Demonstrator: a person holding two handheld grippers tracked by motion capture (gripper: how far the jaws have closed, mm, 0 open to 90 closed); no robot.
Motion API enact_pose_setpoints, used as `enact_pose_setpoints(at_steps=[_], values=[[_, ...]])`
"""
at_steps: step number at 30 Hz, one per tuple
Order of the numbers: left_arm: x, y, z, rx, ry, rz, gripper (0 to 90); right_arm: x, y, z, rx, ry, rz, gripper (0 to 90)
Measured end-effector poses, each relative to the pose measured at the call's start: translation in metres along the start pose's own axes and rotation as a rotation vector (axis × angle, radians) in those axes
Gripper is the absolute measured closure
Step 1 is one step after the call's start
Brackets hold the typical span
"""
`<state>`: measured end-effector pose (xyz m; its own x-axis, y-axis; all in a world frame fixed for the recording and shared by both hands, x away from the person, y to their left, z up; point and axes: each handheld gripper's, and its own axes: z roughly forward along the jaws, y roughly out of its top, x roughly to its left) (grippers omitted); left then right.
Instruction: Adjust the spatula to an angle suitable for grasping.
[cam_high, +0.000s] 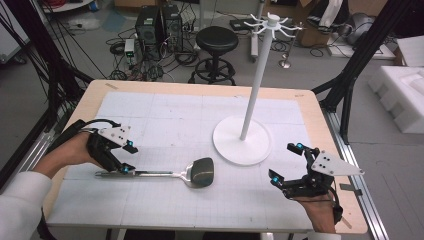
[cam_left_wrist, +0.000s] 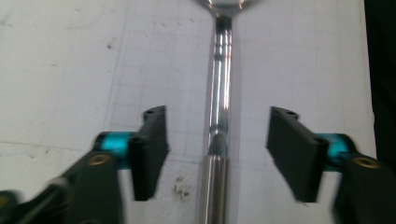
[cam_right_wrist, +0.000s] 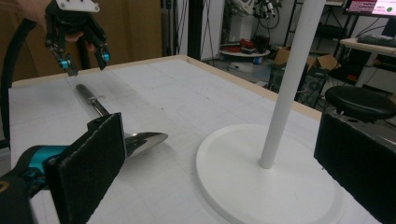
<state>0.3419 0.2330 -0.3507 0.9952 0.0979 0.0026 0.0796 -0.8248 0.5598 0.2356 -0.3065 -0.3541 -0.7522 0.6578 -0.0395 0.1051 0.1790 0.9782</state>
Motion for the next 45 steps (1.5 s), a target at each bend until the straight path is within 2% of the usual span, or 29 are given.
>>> enact_pose_setpoints(at_steps=[1, 2, 3, 4, 6, 8, 15, 16, 19, 20, 25, 27, 29, 31, 34, 36, 39, 41, 45], values=[[-0.001, 0.002, 0.000, -0.010, 0.012, -0.022, 20.9, 0.000, 0.000, 0.000, 0.000, -0.001, 0.000, 1.4], [-0.002, 0.003, 0.000, -0.017, 0.017, -0.025, 20.9, 0.000, 0.000, 0.000, 0.000, -0.001, 0.000, 1.4], [-0.002, 0.005, 0.001, -0.011, 0.016, -0.026, 2.3, 0.000, 0.000, 0.000, 0.000, -0.002, -0.001, 1.4], [-0.003, 0.007, 0.003, 0.005, 0.028, -0.040, 1.7, 0.000, 0.001, 0.000, -0.002, -0.002, -0.003, 1.4], [-0.005, 0.009, 0.006, 0.003, 0.041, -0.020, 1.7, 0.000, 0.001, 0.000, -0.001, -0.001, -0.002, 1.4], [-0.006, 0.012, 0.009, 0.007, 0.029, -0.037, 1.7, 0.000, 0.001, -0.001, -0.003, 0.001, 0.001, 1.4], [-0.007, 0.018, 0.031, 0.088, 0.073, -0.005, 1.7, 0.001, 0.002, 0.000, -0.003, 0.003, -0.003, 1.4], [-0.008, 0.019, 0.035, 0.081, 0.078, 0.007, 1.7, 0.001, 0.002, 0.000, -0.006, 0.004, -0.006, 1.4], [-0.010, 0.021, 0.043, 0.087, 0.069, 0.052, 8.6, 0.002, 0.003, 0.000, -0.006, 0.008, -0.005, 1.4], [-0.010, 0.021, 0.046, 0.089, 0.066, 0.053, 11.6, 0.001, 0.003, 0.000, -0.006, 0.008, -0.005, 1.4], [-0.011, 0.022, 0.059, 0.135, 0.033, 0.059, 11.8, 0.000, 0.000, 0.000, -0.001, 0.009, 0.004, 1.4], [-0.012, 0.022, 0.063, 0.154, 0.031, 0.073, 15.0, 0.000, 0.000, 0.001, -0.001, 0.008, 0.003, 1.4], [-0.012, 0.022, 0.067, 0.167, 0.021, 0.075, 24.0, 0.001, 0.001, 0.001, -0.003, 0.011, -0.002, 1.4], [-0.013, 0.023, 0.070, 0.177, 0.013, 0.060, 23.8, 0.001, 0.001, 0.002, -0.002, 0.011, -0.002, 1.4], [-0.013, 0.024, 0.075, 0.192, 0.018, 0.062, 29.9, 0.001, 0.000, 0.002, 0.000, 0.012, 0.002, 1.4], [-0.013, 0.024, 0.078, 0.208, 0.031, 0.060, 31.5, 0.001, 0.000, 0.002, 0.000, 0.012, 0.001, 1.4], [-0.014, 0.026, 0.081, 0.223, 0.024, 0.049, 33.4, 0.001, 0.000, 0.003, 0.001, 0.015, 0.002, 1.4], [-0.015, 0.027, 0.084, 0.214, 0.028, 0.051, 36.0, 0.002, 0.001, 0.003, 0.002, 0.017, 0.002, 1.4], [-0.013, 0.027, 0.087, 0.231, 0.032, 0.041, 42.5, 0.001, 0.000, 0.003, 0.001, 0.016, 0.008, 1.4]])
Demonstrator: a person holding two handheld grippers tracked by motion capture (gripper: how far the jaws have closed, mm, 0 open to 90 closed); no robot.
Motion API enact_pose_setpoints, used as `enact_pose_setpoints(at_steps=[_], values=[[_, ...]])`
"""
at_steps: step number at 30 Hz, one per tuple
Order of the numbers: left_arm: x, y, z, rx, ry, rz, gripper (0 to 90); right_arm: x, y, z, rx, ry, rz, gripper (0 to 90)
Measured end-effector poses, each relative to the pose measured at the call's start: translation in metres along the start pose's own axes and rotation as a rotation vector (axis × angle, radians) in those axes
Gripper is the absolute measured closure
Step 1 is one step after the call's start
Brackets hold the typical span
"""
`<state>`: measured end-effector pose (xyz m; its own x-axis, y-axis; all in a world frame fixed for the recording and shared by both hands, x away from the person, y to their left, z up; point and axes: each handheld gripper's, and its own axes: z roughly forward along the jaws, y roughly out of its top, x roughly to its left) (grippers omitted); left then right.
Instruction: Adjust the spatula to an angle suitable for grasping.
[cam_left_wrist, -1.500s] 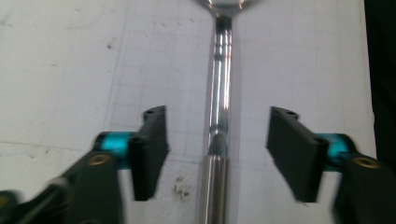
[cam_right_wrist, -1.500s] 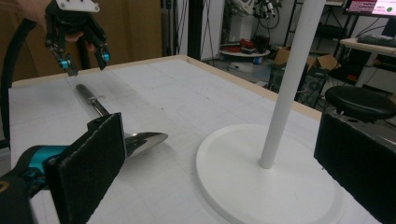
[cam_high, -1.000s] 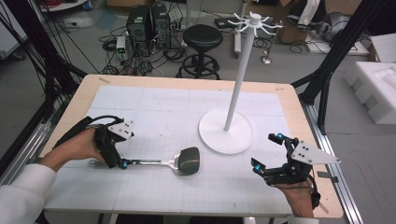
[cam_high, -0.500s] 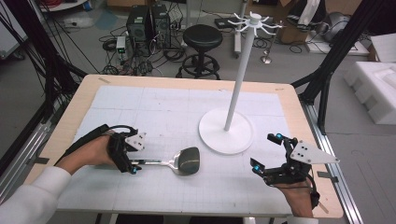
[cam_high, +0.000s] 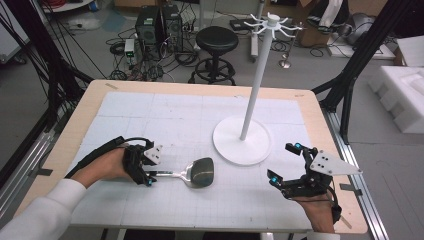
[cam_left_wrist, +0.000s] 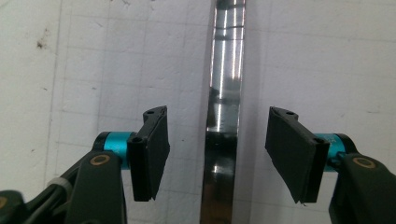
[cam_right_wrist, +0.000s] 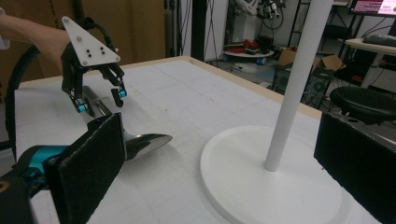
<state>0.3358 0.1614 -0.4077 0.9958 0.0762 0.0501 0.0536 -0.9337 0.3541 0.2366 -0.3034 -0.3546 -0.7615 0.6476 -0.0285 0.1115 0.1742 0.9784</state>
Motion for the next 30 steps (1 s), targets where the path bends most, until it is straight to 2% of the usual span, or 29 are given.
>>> enact_pose_setpoints(at_steps=[2, 8, 17, 26, 30], values=[[0.001, 0.000, 0.001, -0.002, 0.002, -0.009, 44.4, 0.000, 0.000, 0.000, 0.001, 0.001, -0.001, 1.4], [0.000, 0.003, 0.003, -0.001, -0.016, 0.002, 53.7, -0.001, 0.000, 0.000, 0.001, 0.003, -0.001, 1.4], [0.000, 0.005, 0.006, 0.010, -0.025, -0.008, 59.5, -0.001, -0.001, 0.001, 0.002, 0.001, -0.004, 1.4], [0.000, 0.011, 0.007, 0.037, -0.020, 0.006, 69.3, -0.001, -0.001, 0.002, 0.004, 0.003, -0.002, 1.4], [0.001, 0.014, 0.008, 0.057, -0.032, 0.015, 72.8, -0.001, -0.001, 0.001, 0.004, 0.003, 0.001, 1.4]])
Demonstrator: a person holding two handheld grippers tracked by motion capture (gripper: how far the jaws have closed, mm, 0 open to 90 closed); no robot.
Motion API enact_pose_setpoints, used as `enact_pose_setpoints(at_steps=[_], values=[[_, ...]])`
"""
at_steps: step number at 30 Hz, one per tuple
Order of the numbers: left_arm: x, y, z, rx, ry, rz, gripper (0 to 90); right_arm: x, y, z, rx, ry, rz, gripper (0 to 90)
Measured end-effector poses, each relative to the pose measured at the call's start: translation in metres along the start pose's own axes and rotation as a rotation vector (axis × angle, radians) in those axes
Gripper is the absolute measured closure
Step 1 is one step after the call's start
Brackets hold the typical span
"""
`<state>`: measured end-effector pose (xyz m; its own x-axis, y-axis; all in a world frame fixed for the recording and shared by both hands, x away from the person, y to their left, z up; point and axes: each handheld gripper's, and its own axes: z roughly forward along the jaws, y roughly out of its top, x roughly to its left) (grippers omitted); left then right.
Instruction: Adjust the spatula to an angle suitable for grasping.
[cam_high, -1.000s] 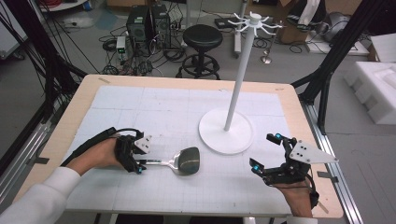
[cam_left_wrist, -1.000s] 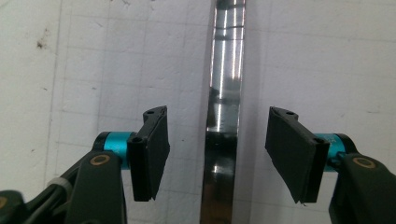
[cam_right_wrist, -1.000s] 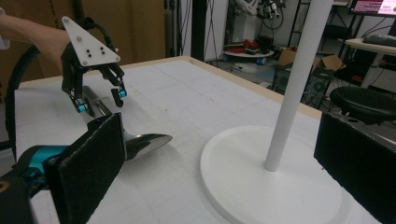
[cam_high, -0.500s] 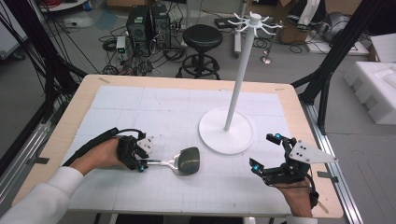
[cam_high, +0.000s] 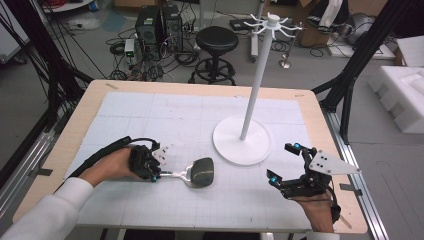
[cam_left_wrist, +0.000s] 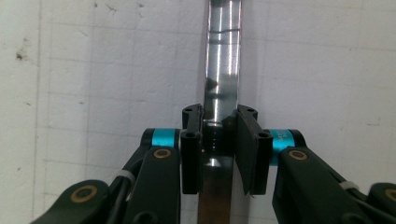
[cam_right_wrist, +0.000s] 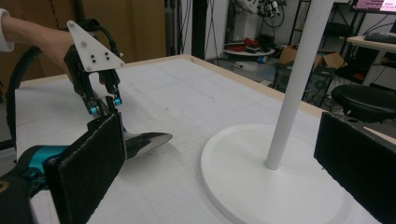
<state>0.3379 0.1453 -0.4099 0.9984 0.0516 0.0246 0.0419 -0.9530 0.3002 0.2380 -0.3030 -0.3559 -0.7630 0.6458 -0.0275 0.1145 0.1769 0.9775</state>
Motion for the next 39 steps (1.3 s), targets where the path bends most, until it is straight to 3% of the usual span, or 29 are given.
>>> enact_pose_setpoints(at_steps=[8, 15, 27, 31, 33, 39], values=[[-0.001, 0.000, 0.000, -0.001, 0.005, 0.016, 73.9, 0.000, 0.000, 0.000, -0.001, 0.005, 0.002, 1.4], [0.001, -0.001, -0.001, -0.010, -0.021, 0.012, 74.6, 0.000, 0.001, -0.001, -0.004, 0.002, 0.000, 1.4], [0.000, -0.003, -0.008, -0.032, 0.010, 0.035, 74.9, -0.001, 0.000, -0.003, -0.005, -0.002, 0.003, 1.4], [0.000, -0.005, -0.011, -0.025, -0.010, 0.022, 75.0, -0.001, 0.001, -0.002, -0.006, -0.002, 0.004, 1.4], [-0.002, -0.005, -0.012, -0.020, -0.002, 0.036, 74.9, 0.000, 0.001, -0.002, -0.006, 0.001, 0.000, 1.4], [-0.005, -0.004, -0.016, -0.056, 0.008, 0.054, 75.0, 0.000, 0.001, -0.002, -0.006, 0.000, -0.001, 1.4]])
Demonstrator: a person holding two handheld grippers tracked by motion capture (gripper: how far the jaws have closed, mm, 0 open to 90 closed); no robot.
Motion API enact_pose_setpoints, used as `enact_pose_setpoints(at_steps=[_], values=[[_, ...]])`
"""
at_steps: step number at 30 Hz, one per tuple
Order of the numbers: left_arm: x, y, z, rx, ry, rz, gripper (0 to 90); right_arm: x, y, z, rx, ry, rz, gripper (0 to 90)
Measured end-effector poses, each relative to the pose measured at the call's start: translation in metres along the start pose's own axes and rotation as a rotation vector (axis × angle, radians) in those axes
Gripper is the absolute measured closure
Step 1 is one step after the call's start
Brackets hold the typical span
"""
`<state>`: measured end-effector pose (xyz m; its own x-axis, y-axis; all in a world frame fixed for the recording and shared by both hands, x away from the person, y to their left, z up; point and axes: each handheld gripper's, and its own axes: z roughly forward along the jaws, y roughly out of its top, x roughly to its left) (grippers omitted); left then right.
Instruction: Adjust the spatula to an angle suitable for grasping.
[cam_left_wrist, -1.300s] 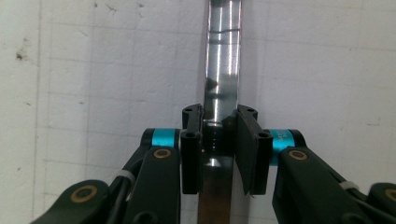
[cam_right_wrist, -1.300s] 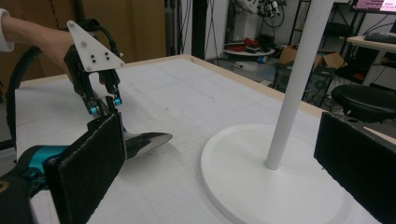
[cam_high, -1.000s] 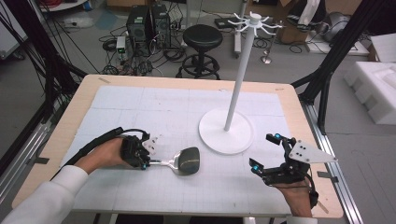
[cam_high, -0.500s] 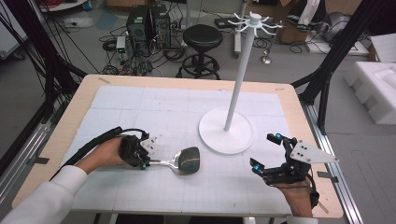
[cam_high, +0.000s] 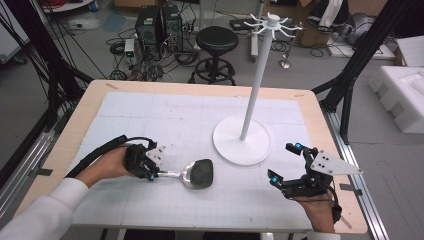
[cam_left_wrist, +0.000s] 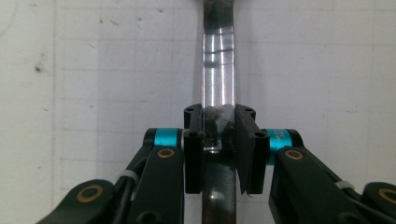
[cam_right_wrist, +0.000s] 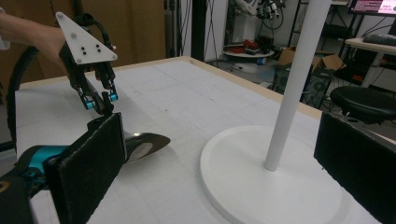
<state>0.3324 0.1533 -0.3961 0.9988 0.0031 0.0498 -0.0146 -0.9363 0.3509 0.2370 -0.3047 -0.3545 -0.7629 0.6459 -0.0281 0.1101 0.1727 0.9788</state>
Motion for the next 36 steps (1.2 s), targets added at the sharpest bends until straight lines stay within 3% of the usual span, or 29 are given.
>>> enact_pose_setpoints(at_steps=[3, 6, 13, 14, 17, 18, 21, 22, 23, 24, 29, 36], values=[[-0.001, 0.001, -0.002, -0.020, 0.015, 0.019, 75.0, 0.000, 0.000, 0.000, 0.000, 0.000, 0.004, 1.4], [-0.002, 0.002, -0.006, -0.043, 0.031, 0.016, 75.0, 0.000, 0.000, 0.000, 0.000, -0.002, 0.003, 1.4], [-0.004, 0.005, -0.019, -0.119, 0.025, -0.012, 75.0, 0.000, 0.001, -0.001, -0.003, -0.001, -0.003, 1.4], [-0.005, 0.006, -0.021, -0.129, 0.042, -0.007, 75.0, 0.000, 0.001, -0.001, -0.005, -0.002, -0.004, 1.4], [-0.007, 0.011, -0.030, -0.142, 0.066, 0.004, 75.0, 0.000, 0.003, -0.002, -0.007, 0.003, -0.004, 1.4], [-0.006, 0.012, -0.033, -0.144, 0.050, -0.008, 75.0, 0.001, 0.003, -0.002, -0.009, 0.003, -0.007, 1.4], [-0.008, 0.018, -0.039, -0.142, 0.062, 0.003, 75.0, 0.001, 0.006, -0.004, -0.018, -0.002, -0.013, 1.4], [-0.009, 0.020, -0.040, -0.162, 0.075, 0.007, 75.0, 0.001, 0.007, -0.005, -0.019, 0.000, -0.014, 1.4], [-0.009, 0.023, -0.042, -0.161, 0.062, 0.000, 75.0, 0.001, 0.008, -0.006, -0.022, 0.001, -0.011, 1.4], [-0.009, 0.025, -0.043, -0.163, 0.077, 0.018, 75.0, 0.002, 0.009, -0.006, -0.024, 0.000, -0.012, 1.4], [-0.009, 0.042, -0.042, -0.204, 0.066, 0.022, 75.0, 0.002, 0.012, -0.009, -0.033, 0.000, -0.022, 1.4], [-0.010, 0.080, -0.025, -0.247, 0.047, 0.038, 75.0, 0.001, 0.014, -0.013, -0.040, -0.002, -0.024, 1.4]])
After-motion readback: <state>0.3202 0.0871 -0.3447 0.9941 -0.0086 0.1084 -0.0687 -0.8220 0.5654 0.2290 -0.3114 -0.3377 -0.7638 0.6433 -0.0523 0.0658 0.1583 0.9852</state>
